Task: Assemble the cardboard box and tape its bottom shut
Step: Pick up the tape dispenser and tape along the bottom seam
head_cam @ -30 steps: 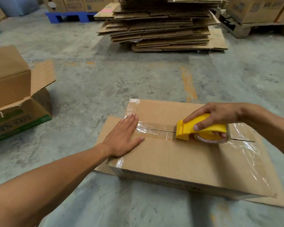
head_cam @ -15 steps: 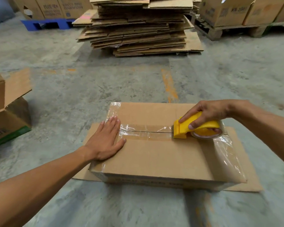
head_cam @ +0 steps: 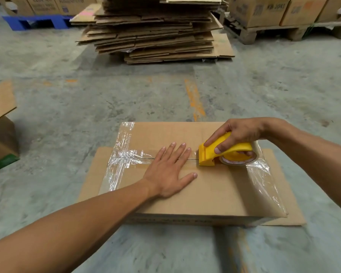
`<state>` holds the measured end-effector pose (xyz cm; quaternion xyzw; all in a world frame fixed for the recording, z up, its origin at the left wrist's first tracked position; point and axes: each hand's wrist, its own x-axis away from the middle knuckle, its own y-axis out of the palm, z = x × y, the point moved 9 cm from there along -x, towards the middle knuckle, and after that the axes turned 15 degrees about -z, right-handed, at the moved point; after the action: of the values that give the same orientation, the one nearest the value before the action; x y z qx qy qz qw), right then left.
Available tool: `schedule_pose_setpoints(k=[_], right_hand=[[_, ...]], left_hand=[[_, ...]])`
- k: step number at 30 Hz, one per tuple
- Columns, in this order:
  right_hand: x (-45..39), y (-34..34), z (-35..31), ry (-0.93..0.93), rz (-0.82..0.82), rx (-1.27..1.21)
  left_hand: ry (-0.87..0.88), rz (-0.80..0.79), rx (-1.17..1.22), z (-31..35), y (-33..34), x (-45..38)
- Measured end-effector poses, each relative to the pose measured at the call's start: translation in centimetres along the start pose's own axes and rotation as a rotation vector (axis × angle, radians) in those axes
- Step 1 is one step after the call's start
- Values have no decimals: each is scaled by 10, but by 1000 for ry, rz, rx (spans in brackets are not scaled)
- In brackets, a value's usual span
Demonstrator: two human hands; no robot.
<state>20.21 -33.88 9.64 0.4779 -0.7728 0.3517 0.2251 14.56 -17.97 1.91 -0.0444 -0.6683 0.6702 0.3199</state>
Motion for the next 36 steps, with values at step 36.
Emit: schedule_pose_setpoints(k=[36], right_hand=[[-40, 43, -71, -95, -99, 66]], left_hand=[[-247, 62, 148, -58, 15, 58]])
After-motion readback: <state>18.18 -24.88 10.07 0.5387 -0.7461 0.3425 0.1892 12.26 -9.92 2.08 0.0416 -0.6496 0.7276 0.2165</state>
